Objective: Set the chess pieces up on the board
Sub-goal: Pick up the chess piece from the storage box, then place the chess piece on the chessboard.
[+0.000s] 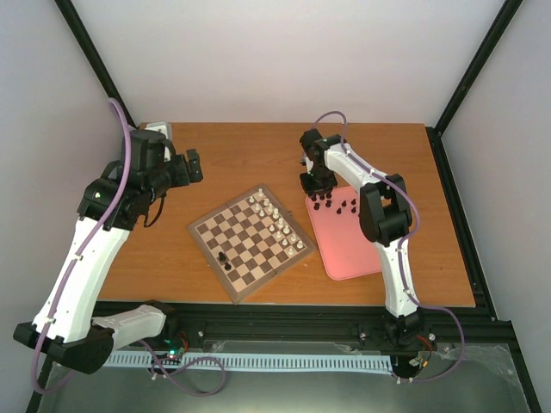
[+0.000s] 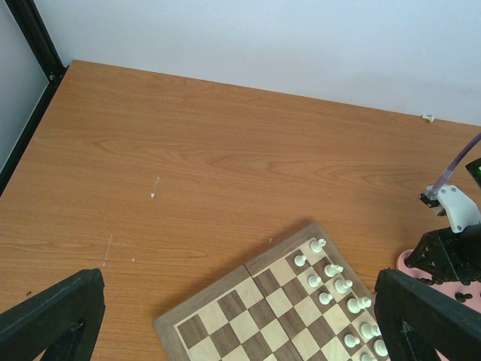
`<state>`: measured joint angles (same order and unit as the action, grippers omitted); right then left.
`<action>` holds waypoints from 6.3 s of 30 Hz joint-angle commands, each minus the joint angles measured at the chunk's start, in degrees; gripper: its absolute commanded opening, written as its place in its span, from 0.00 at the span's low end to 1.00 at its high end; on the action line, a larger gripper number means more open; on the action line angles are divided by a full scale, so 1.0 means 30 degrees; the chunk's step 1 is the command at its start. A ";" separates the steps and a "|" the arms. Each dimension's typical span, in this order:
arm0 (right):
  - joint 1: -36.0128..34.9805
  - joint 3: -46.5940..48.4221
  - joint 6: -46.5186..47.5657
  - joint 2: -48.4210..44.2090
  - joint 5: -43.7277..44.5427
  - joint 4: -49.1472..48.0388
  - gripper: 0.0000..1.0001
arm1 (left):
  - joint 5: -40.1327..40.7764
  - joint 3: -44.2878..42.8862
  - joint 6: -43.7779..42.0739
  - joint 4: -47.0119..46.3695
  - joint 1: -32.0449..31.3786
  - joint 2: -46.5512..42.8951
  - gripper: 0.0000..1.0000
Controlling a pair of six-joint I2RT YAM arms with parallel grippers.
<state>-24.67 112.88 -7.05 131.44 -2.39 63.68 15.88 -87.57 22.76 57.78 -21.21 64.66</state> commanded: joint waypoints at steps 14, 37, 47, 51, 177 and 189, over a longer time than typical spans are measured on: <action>0.0216 -0.0346 0.0094 0.0372 -0.0129 -0.0030 0.26 | -0.0042 -0.0203 0.0093 -0.0577 0.0069 0.0295 1.00; 0.0169 0.0910 -0.0538 -0.0949 -0.0825 0.0622 0.07 | -0.0134 -0.0062 -0.0038 -0.0492 0.0069 -0.0208 1.00; -0.0955 0.3256 -0.1083 -0.2091 -0.0757 0.2263 0.07 | -0.0229 -0.0062 0.0106 -0.0260 0.0069 -0.1105 1.00; -0.2293 0.5205 -0.1622 -0.1587 -0.1263 0.2883 0.07 | 0.0152 -0.0663 0.0018 0.0183 0.0069 -0.1369 1.00; -1.1173 1.1209 -0.5561 0.6692 -0.4861 -0.3561 0.39 | -0.3184 0.0838 0.0264 0.2039 0.0069 -0.5653 1.00; -1.1173 1.1182 -0.5670 0.6813 -0.4837 -0.3539 0.39 | -0.3125 0.1023 0.0119 0.2125 0.0069 -0.5736 1.00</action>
<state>-57.89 145.47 -24.03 151.13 -17.28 53.15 6.02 -84.49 24.71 63.64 -21.21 47.86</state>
